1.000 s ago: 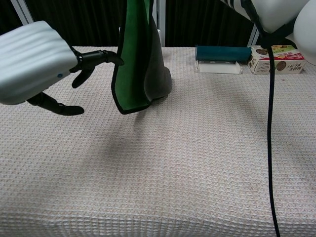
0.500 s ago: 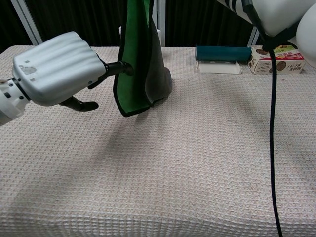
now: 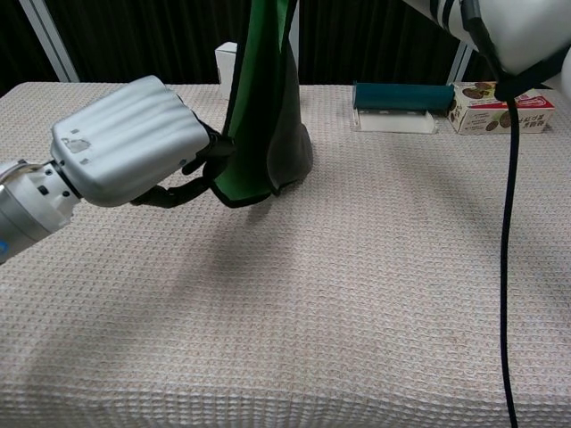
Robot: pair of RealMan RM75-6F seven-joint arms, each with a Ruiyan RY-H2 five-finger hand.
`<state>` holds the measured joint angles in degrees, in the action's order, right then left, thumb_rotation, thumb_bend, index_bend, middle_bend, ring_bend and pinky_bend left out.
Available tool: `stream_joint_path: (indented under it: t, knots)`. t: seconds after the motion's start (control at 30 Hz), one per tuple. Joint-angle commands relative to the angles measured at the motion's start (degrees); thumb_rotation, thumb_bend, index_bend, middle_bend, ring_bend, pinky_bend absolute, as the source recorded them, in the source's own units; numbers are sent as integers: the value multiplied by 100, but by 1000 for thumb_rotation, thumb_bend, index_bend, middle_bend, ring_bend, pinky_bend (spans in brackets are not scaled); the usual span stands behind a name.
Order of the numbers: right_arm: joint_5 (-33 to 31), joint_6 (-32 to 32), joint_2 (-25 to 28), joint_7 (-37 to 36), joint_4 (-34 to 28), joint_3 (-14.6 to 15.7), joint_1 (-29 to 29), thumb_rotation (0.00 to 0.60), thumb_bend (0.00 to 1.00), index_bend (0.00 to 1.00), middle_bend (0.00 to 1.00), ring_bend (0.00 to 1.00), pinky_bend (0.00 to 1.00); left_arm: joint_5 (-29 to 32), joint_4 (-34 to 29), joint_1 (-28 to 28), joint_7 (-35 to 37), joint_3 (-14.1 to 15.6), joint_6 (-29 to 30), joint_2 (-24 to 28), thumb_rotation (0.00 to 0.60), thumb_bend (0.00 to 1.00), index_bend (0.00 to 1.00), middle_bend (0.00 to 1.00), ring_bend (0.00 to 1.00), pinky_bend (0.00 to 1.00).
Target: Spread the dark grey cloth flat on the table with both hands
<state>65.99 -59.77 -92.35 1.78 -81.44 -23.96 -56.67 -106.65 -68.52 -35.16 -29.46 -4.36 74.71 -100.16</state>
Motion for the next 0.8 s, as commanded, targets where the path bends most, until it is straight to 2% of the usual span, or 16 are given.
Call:
stream_joint_path:
  t: [0.03,0.23,0.43,0.63,0.8]
  knots:
    - [-4,-103,84,-140,-178,53,163,600,564,769,297,0,0,11,139,35,412,43,306,-108,600,459,686,662,802,867]
    - [69,-212,301,-295,-457,156,425,600,564,769,296,0,0,-124,447,34,861,112,748,-166,600,463,672,662,800,870]
    - [42,-196,483,-256,-546,91,477,600,564,769,296,0,0,-184,522,-36,831,90,888,23,600,463,669,661,778,870]
    - [-260,-13,586,-109,-229,-237,269,600,565,769,300,0,0,-133,620,-256,859,-168,936,479,600,463,669,661,759,870]
    - [-493,213,563,-280,217,-484,66,600,552,769,303,0,0,81,913,-474,1048,-528,1012,790,600,471,660,656,749,873]
